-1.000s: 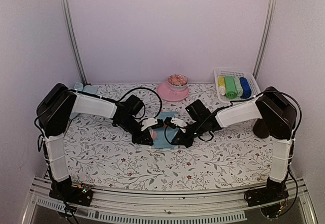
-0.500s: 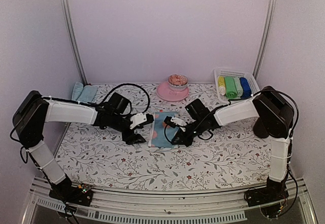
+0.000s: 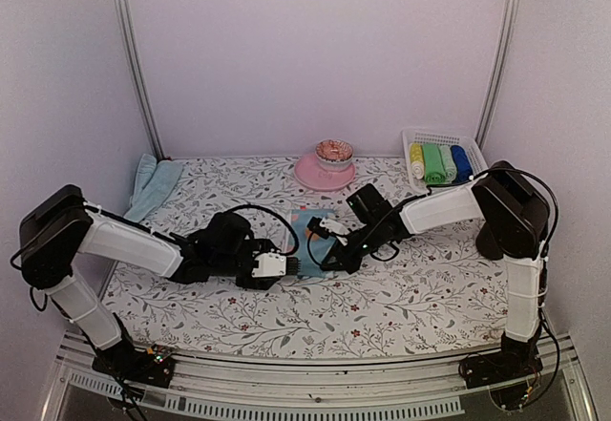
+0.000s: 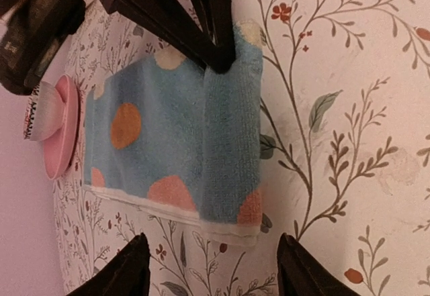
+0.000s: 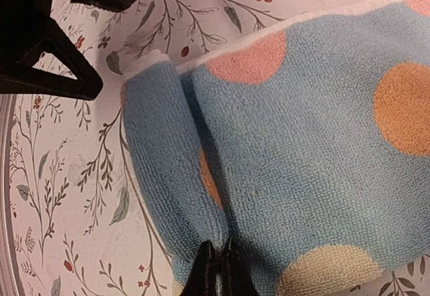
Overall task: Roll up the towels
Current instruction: Roll the towel at the center of the board.
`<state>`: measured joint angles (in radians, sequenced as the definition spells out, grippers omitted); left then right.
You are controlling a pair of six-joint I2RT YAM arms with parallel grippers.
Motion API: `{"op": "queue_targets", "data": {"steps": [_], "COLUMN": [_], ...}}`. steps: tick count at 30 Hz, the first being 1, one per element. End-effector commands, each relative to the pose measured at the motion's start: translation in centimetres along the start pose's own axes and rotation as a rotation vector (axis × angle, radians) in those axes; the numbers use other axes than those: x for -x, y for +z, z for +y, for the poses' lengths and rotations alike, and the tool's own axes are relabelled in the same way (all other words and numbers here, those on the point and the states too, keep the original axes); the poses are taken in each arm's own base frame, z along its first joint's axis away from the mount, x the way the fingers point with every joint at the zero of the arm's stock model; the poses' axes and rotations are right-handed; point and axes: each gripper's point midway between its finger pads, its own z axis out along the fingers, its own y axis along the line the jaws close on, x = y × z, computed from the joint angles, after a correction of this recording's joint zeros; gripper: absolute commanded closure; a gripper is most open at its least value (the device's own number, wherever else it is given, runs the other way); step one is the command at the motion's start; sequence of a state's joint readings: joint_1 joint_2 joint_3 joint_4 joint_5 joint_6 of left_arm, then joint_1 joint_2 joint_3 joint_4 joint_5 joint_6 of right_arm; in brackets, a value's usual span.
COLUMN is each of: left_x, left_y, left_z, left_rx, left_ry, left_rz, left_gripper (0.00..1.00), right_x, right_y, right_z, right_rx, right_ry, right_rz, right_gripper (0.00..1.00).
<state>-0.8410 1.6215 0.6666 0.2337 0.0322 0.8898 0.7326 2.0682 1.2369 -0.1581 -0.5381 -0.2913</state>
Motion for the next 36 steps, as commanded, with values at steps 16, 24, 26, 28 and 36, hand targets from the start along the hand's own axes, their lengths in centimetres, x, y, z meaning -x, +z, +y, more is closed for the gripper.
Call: {"op": "queue_targets", "data": {"steps": [16,24,26,28,36], "left_x": [-0.8,-1.7,-1.9,-2.1,-3.0], "left_y": [2.4,3.0,3.2,3.4,4.3], "left_z": [-1.8,-3.1,-3.3,-3.4,-3.2], "left_rx": [0.105,0.091,0.088,0.092,0.125], "left_ry": [0.256,0.298,0.308,0.310,0.313], "left_rz": [0.102,0.132,0.140,0.148,0.193], "left_gripper": [0.54,0.71,0.74,0.76,0.89], "right_x": [-2.7,-2.8,-2.8,-2.8,-2.9], "right_y": [0.8,1.0,1.0,1.0,1.0], "right_z": [-1.0,-1.0,-1.0,-1.0,-1.0], "right_rx": [-0.005,-0.003,-0.002,-0.001,-0.001], "right_ry": [0.056,0.058,0.059,0.058,0.056], "right_rz": [0.079,0.084,0.085,0.085,0.087], "right_gripper": [0.98,0.98,0.98,0.98,0.98]}}
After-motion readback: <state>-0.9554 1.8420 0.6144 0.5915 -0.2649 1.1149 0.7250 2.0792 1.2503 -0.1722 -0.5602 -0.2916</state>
